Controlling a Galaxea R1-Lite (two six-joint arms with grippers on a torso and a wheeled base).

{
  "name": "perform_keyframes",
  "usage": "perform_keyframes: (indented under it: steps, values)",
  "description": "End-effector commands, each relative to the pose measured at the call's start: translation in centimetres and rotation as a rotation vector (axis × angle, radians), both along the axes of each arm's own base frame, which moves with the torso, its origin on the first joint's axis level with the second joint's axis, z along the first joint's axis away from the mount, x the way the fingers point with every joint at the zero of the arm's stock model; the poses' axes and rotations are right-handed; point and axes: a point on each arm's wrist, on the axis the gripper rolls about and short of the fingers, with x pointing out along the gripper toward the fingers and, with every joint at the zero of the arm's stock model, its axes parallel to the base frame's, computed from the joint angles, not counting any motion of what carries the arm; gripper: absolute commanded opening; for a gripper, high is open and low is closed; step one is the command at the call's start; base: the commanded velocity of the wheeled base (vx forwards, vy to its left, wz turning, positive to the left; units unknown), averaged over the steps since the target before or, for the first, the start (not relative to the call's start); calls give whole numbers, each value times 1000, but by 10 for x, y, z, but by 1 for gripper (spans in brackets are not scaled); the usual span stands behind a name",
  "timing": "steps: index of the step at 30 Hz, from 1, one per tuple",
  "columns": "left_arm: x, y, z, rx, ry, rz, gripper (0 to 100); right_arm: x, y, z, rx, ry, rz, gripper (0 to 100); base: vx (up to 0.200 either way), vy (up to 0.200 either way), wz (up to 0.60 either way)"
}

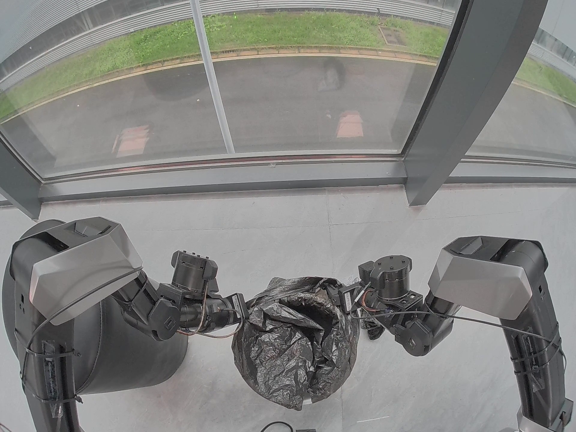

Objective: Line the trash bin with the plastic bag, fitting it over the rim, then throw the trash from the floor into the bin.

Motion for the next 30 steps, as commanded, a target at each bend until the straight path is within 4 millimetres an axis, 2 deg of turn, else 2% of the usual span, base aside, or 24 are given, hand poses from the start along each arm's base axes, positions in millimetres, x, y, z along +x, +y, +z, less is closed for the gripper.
perform_keyframes:
  steps: [1, 7, 17, 18, 23, 27, 30]
  values:
    - [0, 0, -1, 1, 2, 0, 0, 0, -1, -5, -4, 9, 1, 100, 0, 0, 0]
    - [1, 0, 2, -1, 1, -1, 0, 0, -2, -6, 13, 25, -9, 100, 0, 0, 0]
    - [-8, -3, 22, 5, -3, -9, 0, -2, -5, 2, 68, 113, -46, 100, 0, 0, 0]
    - [-8, -3, 24, 3, -7, -9, 100, -1, -6, 3, 71, 111, -47, 100, 0, 0, 0]
    - [-13, -2, 37, -8, -30, -9, 100, -4, -6, 8, 89, 104, -47, 100, 0, 0, 0]
    - [-24, -1, 51, -16, -52, -20, 100, -12, -8, 19, 142, 137, -6, 100, 0, 0, 0]
    - [-27, -1, 55, -19, -57, -20, 100, -17, -10, 19, 141, 158, 13, 100, 0, 0, 0]
